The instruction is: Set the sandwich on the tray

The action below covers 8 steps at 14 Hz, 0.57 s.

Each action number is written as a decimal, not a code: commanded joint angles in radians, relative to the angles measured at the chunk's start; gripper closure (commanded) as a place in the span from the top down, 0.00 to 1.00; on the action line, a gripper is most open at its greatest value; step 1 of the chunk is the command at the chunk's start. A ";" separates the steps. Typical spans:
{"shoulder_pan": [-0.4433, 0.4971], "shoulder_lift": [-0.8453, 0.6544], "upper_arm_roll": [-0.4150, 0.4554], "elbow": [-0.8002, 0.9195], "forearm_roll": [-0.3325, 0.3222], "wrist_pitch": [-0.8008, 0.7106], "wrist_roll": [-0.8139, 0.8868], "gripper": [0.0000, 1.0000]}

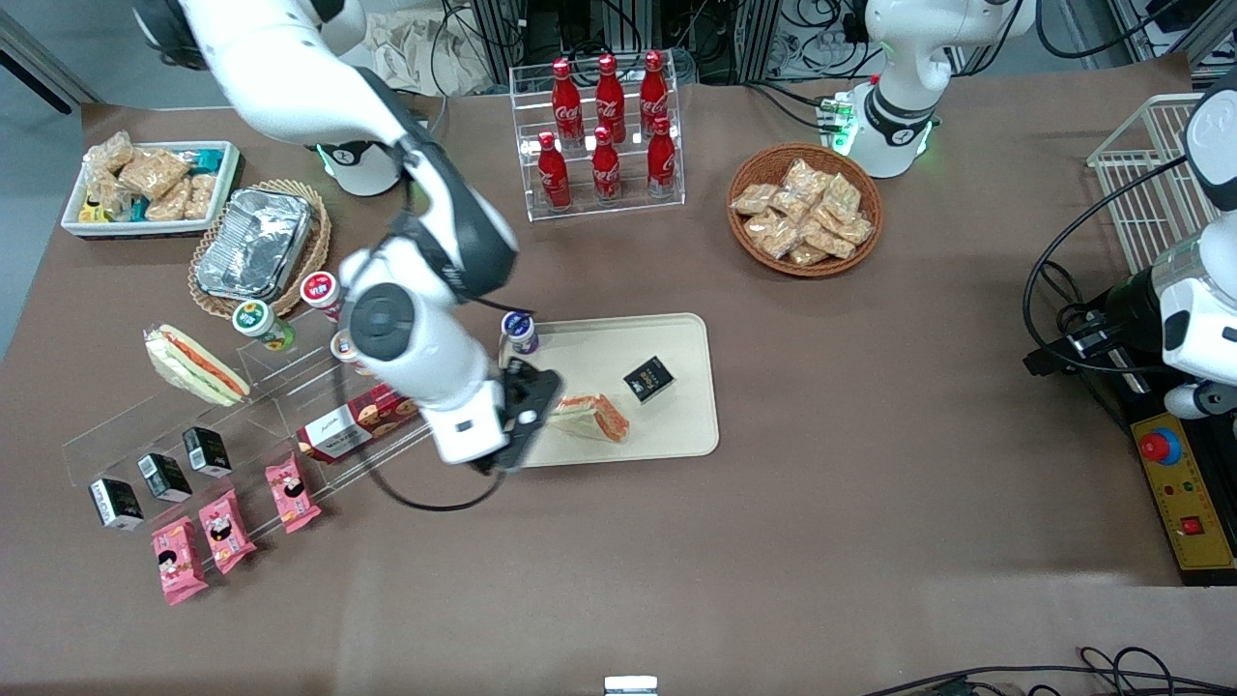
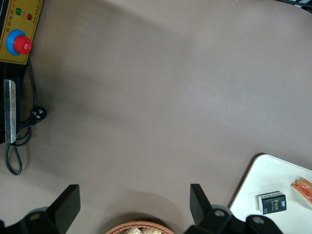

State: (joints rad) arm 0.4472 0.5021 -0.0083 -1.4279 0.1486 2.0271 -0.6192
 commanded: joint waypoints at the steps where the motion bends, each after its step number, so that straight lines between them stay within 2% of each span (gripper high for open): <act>1: -0.083 -0.080 0.004 -0.019 0.026 -0.097 0.042 0.99; 4: -0.128 -0.160 -0.053 -0.017 0.031 -0.220 0.227 0.99; 5: -0.143 -0.181 -0.079 -0.017 0.051 -0.256 0.286 0.99; 7: -0.183 -0.214 -0.132 -0.017 0.112 -0.298 0.309 0.99; 8: -0.197 -0.224 -0.165 -0.016 0.123 -0.321 0.309 0.99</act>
State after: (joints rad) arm 0.2812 0.3146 -0.1304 -1.4279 0.2173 1.7490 -0.3390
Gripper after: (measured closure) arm 0.009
